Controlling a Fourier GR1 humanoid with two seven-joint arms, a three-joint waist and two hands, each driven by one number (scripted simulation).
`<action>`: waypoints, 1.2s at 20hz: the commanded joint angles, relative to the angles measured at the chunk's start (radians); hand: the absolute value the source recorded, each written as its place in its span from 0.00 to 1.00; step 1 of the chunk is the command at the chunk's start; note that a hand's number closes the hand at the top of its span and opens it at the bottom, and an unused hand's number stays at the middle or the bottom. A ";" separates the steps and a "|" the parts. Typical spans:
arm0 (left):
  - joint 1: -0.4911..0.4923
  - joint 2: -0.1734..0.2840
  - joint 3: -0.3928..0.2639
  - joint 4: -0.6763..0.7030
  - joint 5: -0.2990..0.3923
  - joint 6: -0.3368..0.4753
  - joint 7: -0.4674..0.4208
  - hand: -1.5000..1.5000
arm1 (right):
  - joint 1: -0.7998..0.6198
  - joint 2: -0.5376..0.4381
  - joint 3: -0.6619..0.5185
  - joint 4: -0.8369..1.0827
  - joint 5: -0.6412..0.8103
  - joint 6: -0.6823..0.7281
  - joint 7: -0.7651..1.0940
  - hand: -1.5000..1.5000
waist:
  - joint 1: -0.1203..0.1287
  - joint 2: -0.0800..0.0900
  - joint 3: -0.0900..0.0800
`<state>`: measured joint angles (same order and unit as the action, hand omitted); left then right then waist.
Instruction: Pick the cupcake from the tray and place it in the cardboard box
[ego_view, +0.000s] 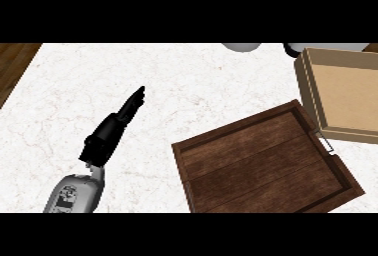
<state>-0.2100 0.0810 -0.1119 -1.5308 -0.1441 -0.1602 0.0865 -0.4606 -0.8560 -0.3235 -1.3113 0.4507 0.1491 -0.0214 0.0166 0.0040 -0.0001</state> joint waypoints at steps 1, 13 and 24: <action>-0.044 0.007 0.029 0.020 0.011 -0.011 0.025 0.50 | -0.099 0.044 0.093 0.143 0.114 -0.081 -0.043 1.00 | 0.002 0.001 0.000; -0.023 0.006 0.031 0.040 0.006 -0.021 -0.028 0.50 | -0.287 0.151 0.058 0.674 0.135 -0.122 -0.130 0.00 | 0.020 0.010 0.001; -0.019 -0.017 0.008 -0.001 -0.008 -0.011 0.010 0.50 | -0.346 0.163 -0.167 0.876 -0.064 -0.171 -0.392 0.00 | 0.002 0.005 0.004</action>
<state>-0.2155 0.0819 -0.0909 -1.5262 -0.1376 -0.1896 0.0744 -0.7919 -0.7026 -0.3862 -0.4590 0.4888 -0.0028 -0.3510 0.0271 0.0111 0.0030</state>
